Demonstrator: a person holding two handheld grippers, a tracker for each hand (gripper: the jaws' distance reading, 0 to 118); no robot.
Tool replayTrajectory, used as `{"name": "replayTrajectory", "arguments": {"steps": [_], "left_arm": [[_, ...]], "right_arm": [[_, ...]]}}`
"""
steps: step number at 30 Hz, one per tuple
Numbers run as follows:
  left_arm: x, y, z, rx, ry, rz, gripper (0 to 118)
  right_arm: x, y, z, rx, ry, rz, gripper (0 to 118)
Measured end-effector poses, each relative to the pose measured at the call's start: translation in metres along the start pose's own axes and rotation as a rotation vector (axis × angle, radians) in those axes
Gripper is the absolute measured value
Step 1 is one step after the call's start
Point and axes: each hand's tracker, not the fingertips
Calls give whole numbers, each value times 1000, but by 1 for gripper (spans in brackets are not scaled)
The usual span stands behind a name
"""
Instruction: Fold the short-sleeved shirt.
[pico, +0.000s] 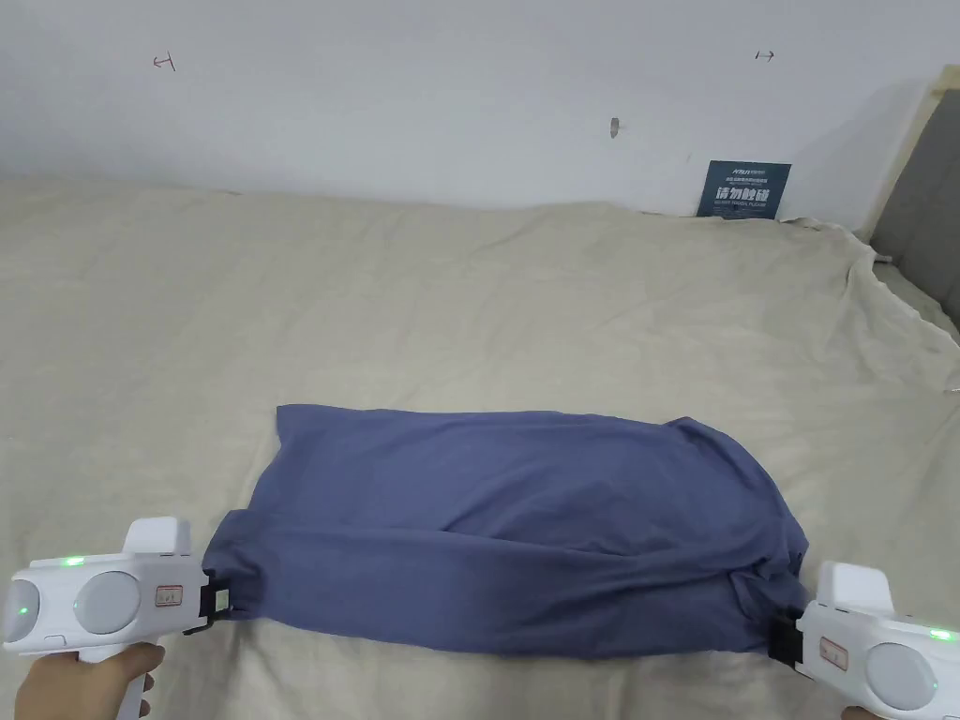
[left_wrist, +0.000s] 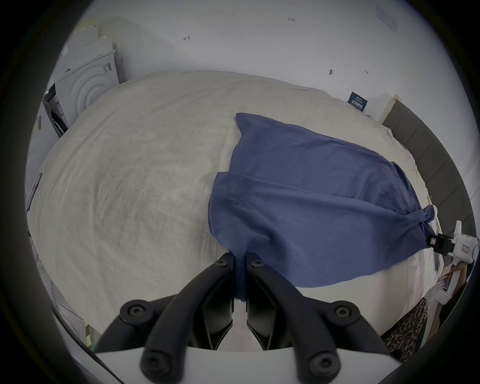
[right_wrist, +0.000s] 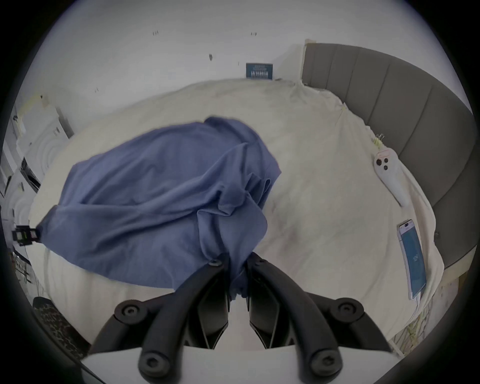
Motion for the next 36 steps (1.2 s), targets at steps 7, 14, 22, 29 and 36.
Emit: {"name": "replayTrajectory", "arguments": {"steps": [7,14,22,29,36], "left_arm": [[-14,-14,27,16,-8,28,5],[-29,-59,39,-38,-12,22,5],[-34,-94,3,-109,36,8,5],[-27,-86,7,-121,69,-27,9],[0,-49,62,26,13,12,83]], "right_arm": [[8,-22,72,42,57,-55,9],[10,-80,87,-37,67,-84,9],[0,-114,53,-123,-8,-85,9],[3,-112,53,-111,-31,-80,13],[-12,-62,113,111,-51,-43,92]]}}
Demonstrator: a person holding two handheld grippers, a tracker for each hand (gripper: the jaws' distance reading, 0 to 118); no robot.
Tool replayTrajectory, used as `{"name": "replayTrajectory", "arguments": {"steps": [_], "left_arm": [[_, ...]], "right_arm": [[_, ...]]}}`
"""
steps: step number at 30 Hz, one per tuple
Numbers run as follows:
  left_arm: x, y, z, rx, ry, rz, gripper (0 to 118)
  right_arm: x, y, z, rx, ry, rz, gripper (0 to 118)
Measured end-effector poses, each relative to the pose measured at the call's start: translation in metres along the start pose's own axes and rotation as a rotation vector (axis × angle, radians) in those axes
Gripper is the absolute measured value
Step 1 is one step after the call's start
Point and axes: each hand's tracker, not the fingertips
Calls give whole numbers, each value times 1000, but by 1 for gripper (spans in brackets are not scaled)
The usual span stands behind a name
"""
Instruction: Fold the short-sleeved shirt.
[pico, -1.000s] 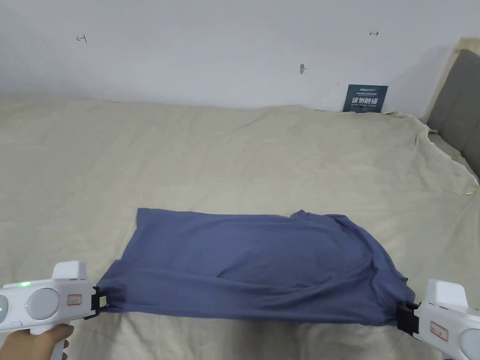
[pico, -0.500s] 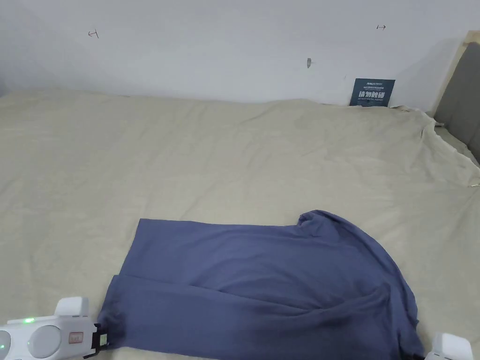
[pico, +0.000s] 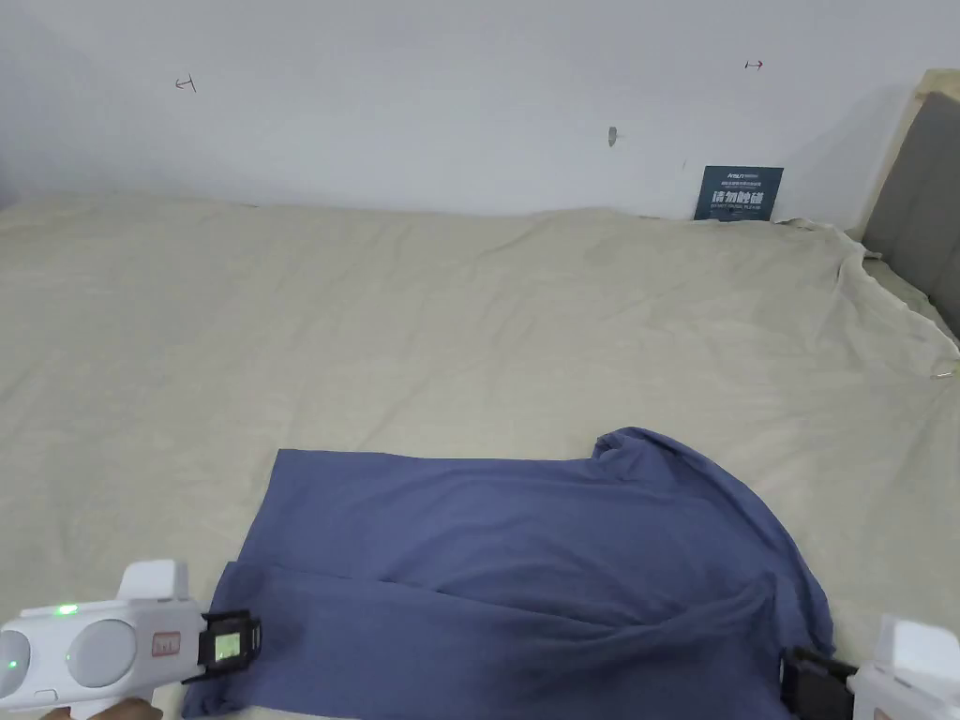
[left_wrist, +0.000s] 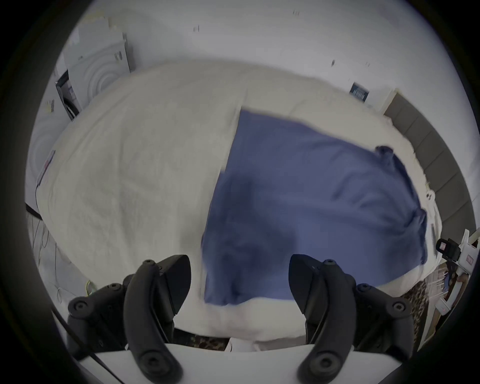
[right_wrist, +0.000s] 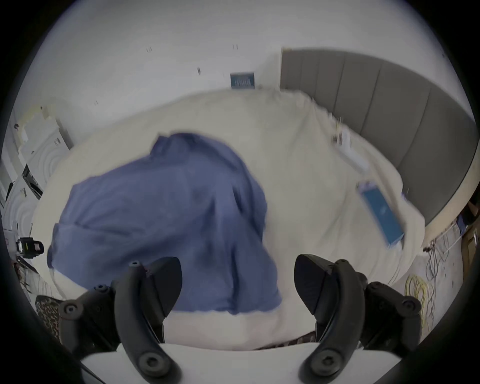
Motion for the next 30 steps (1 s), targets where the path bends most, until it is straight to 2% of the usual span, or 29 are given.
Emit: {"name": "replayTrajectory", "arguments": {"steps": [4,8,10,11,12,13,14,15,24,30], "left_arm": [[22,29,43,170,-38,-12,85],[34,46,58,317,-27,-31,85],[40,48,61,390,-4,-51,81],[40,49,57,421,-9,-64,73],[41,49,57,445,-22,-64,48],[41,50,56,454,-48,-59,24],[41,51,54,465,-79,-56,7],[48,47,55,462,-81,-48,1],[55,97,-6,358,-97,-91,0],[42,151,-75,184,-71,-68,0]], "right_arm": [[-11,39,39,191,19,20,92],[-26,62,63,316,31,38,92],[-33,66,67,365,27,53,87],[-37,68,68,384,19,63,80],[-41,69,69,402,11,73,63],[-44,70,68,410,7,85,44],[-47,71,66,417,6,94,24],[-49,72,64,425,6,97,1],[-71,99,29,416,49,132,0],[-81,120,-1,396,59,147,0]]}}
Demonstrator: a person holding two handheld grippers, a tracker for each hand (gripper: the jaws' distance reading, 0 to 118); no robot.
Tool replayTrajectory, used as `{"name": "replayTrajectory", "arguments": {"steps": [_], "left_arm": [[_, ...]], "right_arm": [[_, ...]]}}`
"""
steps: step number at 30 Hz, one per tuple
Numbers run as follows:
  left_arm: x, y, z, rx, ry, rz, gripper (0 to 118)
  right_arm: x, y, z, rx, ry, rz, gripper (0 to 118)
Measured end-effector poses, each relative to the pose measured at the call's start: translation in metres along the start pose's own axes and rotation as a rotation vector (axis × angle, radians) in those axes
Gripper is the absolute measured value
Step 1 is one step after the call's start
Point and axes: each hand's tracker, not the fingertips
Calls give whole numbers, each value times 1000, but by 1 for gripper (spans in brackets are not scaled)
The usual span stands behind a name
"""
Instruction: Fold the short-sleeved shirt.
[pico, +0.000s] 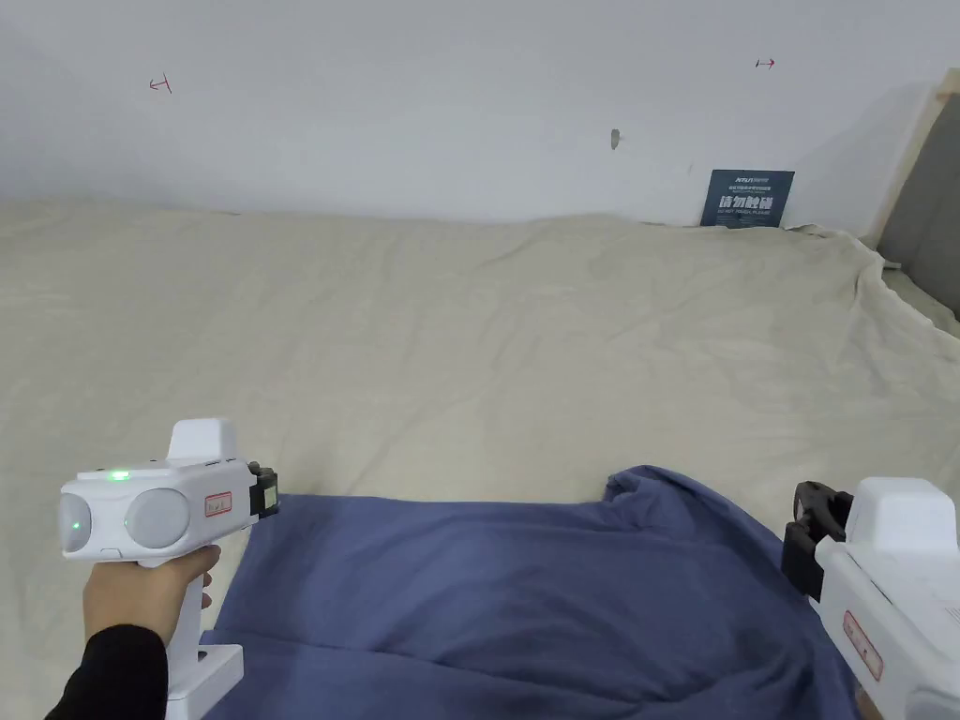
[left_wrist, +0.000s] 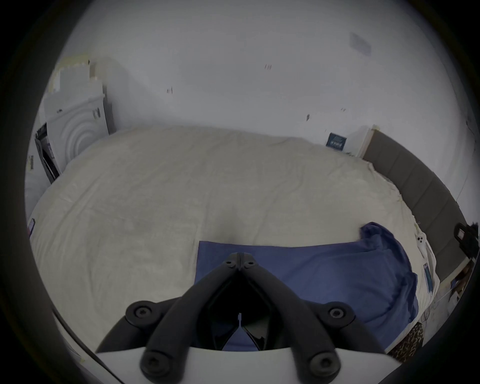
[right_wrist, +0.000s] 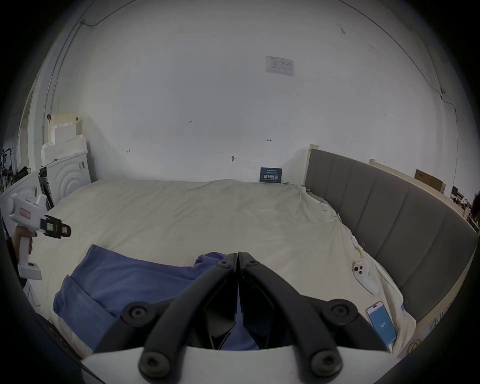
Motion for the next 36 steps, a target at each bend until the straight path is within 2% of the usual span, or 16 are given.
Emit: {"name": "replayTrajectory", "arguments": {"steps": [2,3,5,6,8,9,14,15,17,20,22,26,28,30,31,36], "left_arm": [[-8,15,-30,-62,17,10,6],[-12,19,-41,-81,18,17,21],[-20,29,-70,-129,17,45,66],[-23,32,-81,-152,22,54,78],[-25,35,-103,-187,72,56,84],[-26,35,-113,-187,84,49,93],[-22,30,-149,-256,112,15,89],[-20,27,-154,-281,105,5,81],[-16,18,-164,-344,98,-5,51],[-6,13,-159,-300,133,-59,40],[-8,15,-159,-284,117,-105,3],[4,8,-132,-245,89,-90,0],[5,8,-117,-216,41,-73,0],[-9,12,-115,-191,19,-74,0],[-9,13,-107,-178,12,-80,0],[-6,20,-76,-136,-12,-98,0]], "right_arm": [[0,0,-12,-11,1,-1,0],[0,1,-17,-18,0,0,0],[1,-1,-27,-32,-2,10,0],[2,-1,-32,-41,-1,14,0],[5,-4,-40,-55,-5,17,0],[7,-5,-44,-62,-9,19,0],[14,-12,-56,-90,-33,17,0],[16,-13,-58,-97,-37,14,0],[20,-17,-63,-115,-48,9,0],[28,-23,-71,-148,-48,-13,0],[34,-24,-81,-170,-44,-35,0],[48,-25,-119,-251,-35,-68,2],[53,-25,-142,-317,-16,-47,30],[54,-28,-164,-361,-7,-10,86],[55,-30,-177,-409,3,18,97],[43,-41,-218,-506,-2,123,96]]}}
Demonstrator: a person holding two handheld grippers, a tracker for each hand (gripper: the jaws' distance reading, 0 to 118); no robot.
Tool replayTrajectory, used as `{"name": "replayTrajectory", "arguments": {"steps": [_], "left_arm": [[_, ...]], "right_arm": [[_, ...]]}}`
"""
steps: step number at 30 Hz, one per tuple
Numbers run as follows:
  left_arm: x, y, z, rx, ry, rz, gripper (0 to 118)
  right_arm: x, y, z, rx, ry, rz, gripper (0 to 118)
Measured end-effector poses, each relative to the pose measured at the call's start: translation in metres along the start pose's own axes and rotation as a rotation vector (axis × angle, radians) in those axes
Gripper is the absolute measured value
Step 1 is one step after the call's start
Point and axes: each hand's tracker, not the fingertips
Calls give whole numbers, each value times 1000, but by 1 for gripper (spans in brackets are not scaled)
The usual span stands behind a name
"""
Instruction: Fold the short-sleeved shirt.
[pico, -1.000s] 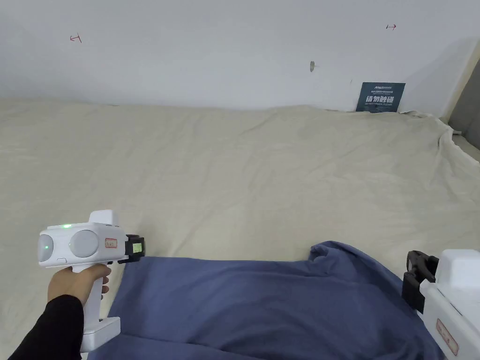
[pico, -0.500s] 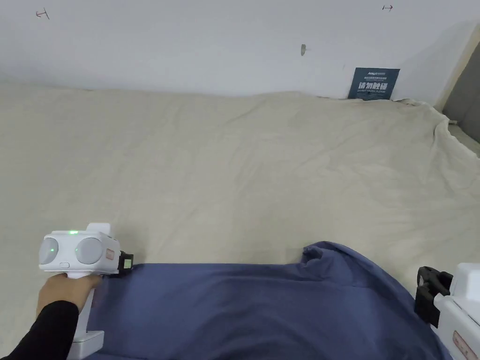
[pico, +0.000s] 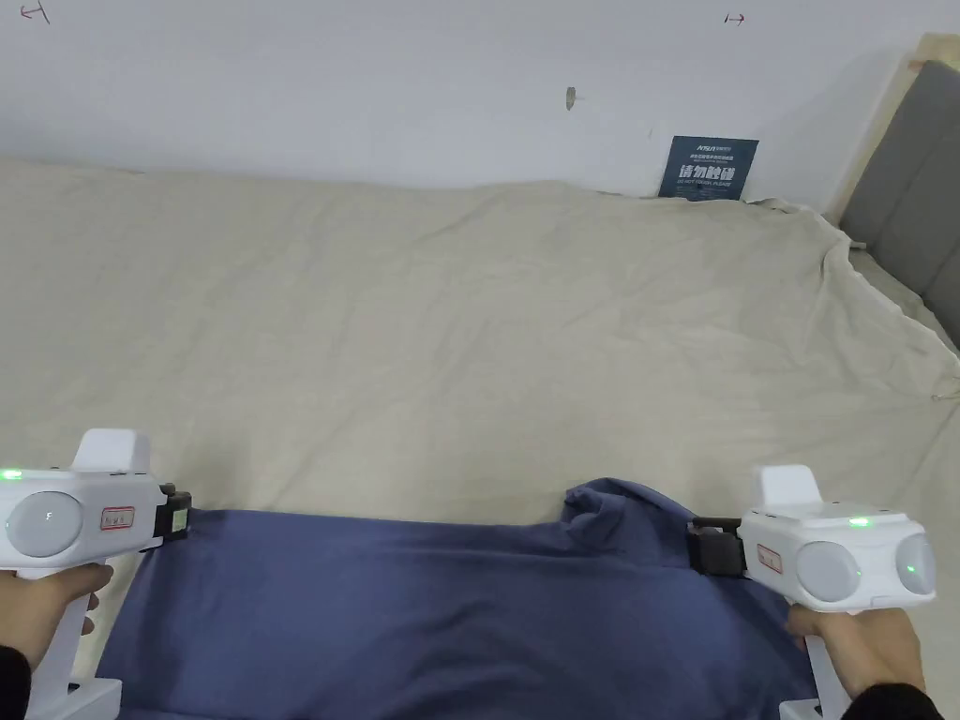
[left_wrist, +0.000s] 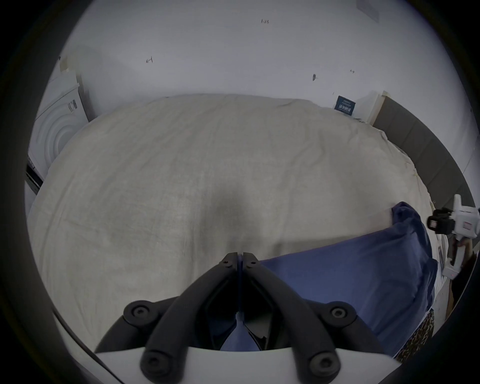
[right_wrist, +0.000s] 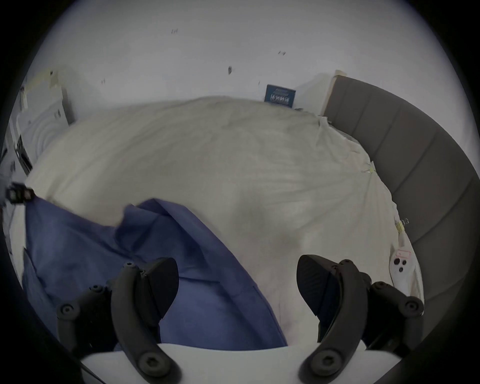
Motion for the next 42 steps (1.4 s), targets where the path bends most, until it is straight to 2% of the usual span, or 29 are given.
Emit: {"name": "replayTrajectory", "arguments": {"steps": [2,3,5,6,8,9,14,20,22,28,33,42], "left_arm": [[0,2,3,2,0,-4,0],[0,1,3,-1,2,-2,0],[-4,-2,-2,-8,4,11,0],[-5,-3,-3,-10,4,16,0],[-5,-7,-2,-13,6,21,0],[-6,-7,-4,-13,8,24,0],[-9,-14,10,2,15,49,0],[-13,-29,51,27,21,85,0],[-26,-36,53,44,22,101,0],[-34,-73,102,80,-2,133,0],[-27,-117,140,66,-2,111,0],[-23,-199,122,-62,45,82,0]], "right_arm": [[-4,3,-17,-55,-18,32,95],[-9,3,-17,-66,-19,31,86],[-13,5,-22,-73,-20,21,59],[-15,5,-23,-79,-20,29,38],[-17,4,-20,-78,-23,42,5],[-17,3,-15,-59,-17,29,2],[-5,-6,32,46,36,-24,2],[27,-31,110,174,162,-158,2],[37,-43,137,198,190,-216,2],[51,-92,191,222,252,-291,2],[43,-142,213,202,252,-291,2],[20,-228,183,34,190,-340,2]]}}
